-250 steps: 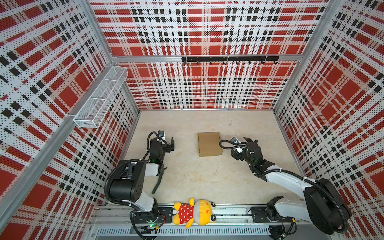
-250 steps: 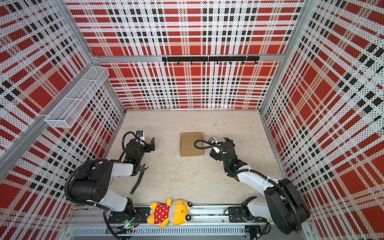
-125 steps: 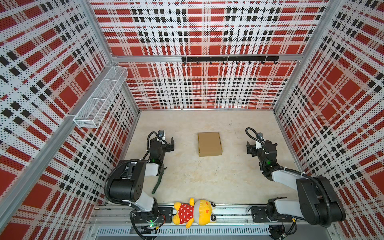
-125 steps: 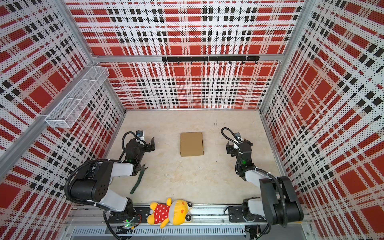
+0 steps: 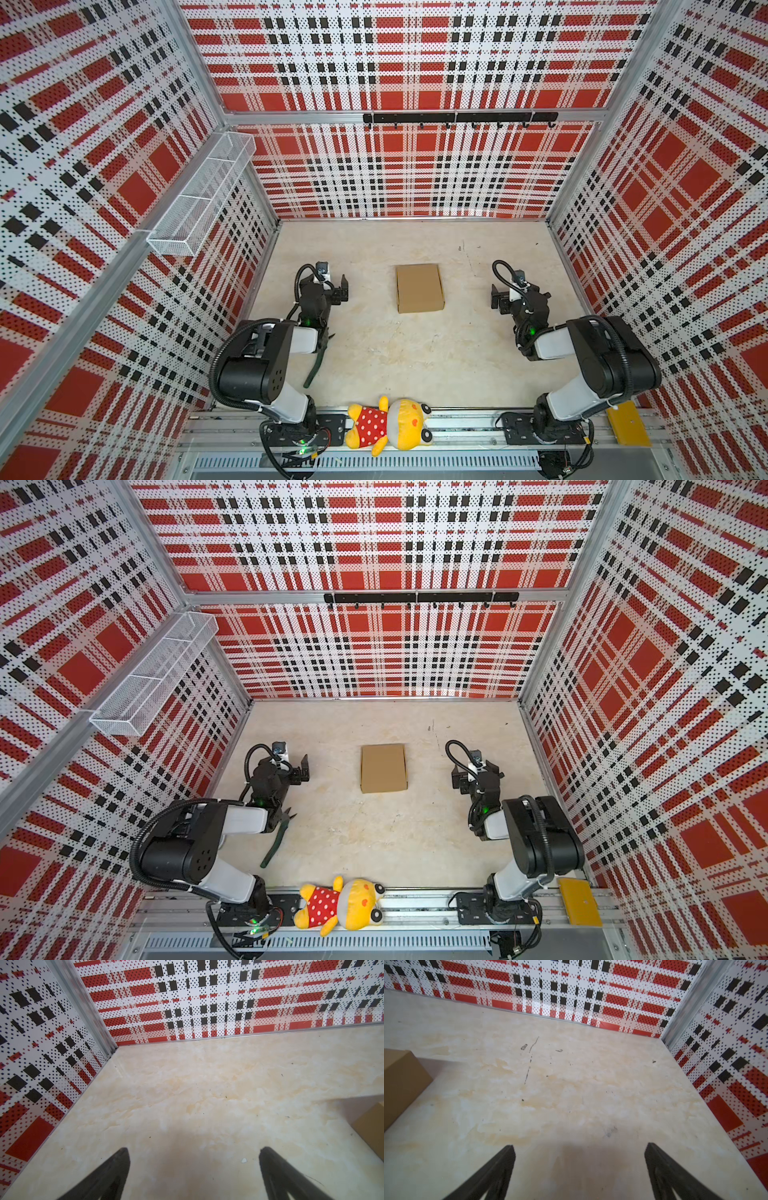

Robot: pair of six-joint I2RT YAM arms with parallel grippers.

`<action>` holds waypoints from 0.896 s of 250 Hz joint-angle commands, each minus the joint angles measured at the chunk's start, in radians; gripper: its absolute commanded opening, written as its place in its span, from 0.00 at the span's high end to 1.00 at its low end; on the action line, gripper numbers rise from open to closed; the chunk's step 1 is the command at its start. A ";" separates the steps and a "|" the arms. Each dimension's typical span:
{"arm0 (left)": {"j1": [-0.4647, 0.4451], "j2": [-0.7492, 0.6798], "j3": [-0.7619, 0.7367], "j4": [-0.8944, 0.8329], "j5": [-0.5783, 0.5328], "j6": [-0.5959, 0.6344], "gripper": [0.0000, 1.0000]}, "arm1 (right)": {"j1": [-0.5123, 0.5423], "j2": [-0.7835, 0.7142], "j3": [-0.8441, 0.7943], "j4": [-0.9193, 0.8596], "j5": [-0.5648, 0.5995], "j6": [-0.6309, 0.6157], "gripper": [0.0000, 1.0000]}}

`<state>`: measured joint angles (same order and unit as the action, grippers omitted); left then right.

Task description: Fold the paper box

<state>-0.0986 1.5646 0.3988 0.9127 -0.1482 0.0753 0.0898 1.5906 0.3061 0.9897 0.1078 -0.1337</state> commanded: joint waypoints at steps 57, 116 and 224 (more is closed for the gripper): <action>-0.011 0.009 -0.011 0.049 -0.031 -0.002 0.01 | -0.013 0.005 0.072 -0.004 0.126 0.073 0.00; -0.010 0.009 -0.012 0.052 -0.033 -0.001 0.01 | -0.012 0.003 0.071 -0.007 0.126 0.074 0.00; -0.023 0.011 -0.020 0.074 -0.058 0.009 0.00 | -0.013 0.003 0.071 -0.005 0.126 0.072 0.00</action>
<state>-0.1146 1.5646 0.3870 0.9413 -0.1921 0.0837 0.0807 1.5906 0.3656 0.9504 0.2226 -0.0738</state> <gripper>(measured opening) 0.994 0.993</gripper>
